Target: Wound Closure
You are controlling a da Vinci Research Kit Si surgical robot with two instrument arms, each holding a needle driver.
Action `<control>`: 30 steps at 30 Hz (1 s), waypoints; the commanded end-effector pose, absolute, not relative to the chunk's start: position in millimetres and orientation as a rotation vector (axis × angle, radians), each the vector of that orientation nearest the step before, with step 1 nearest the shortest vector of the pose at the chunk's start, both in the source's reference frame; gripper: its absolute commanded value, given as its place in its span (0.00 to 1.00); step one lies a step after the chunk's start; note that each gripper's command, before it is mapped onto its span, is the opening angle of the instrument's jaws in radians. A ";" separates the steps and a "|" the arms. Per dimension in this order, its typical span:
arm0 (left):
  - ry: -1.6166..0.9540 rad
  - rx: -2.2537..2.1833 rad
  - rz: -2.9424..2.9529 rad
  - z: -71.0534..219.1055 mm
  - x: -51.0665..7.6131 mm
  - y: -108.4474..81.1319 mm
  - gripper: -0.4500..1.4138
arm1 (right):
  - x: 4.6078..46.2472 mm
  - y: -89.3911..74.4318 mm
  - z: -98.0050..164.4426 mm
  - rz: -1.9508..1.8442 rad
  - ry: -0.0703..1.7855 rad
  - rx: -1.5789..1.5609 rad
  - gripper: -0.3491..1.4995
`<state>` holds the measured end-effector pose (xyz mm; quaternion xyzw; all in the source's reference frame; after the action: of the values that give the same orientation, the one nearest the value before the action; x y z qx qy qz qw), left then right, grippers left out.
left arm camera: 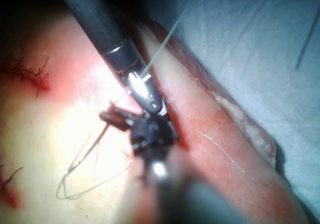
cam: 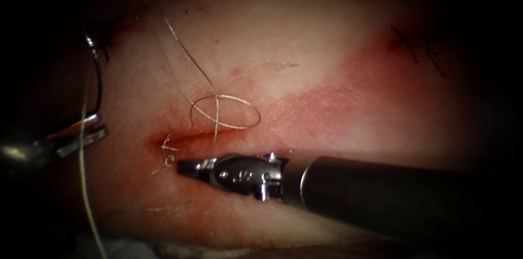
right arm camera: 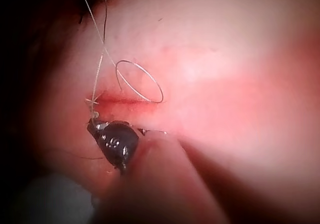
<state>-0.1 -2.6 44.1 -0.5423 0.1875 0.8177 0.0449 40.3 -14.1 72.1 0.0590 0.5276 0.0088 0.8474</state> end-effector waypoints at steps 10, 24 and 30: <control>0.568 -1.658 2.497 44.7 -0.6 -3.0 0.00 | 35.3 -23.3 63.1 0.036 1.104 0.229 0.00; 0.569 -1.659 2.498 44.8 -0.6 -2.9 0.00 | 32.4 -31.0 50.7 -0.009 1.110 0.379 0.00; 0.569 -1.659 2.498 44.8 -0.6 -2.9 0.00 | 31.4 -29.5 50.5 0.017 1.059 0.313 0.87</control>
<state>-0.1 -2.6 44.2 -0.5425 0.1875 0.8177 0.0448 30.4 -28.2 50.3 0.1448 0.4994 0.0137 0.8541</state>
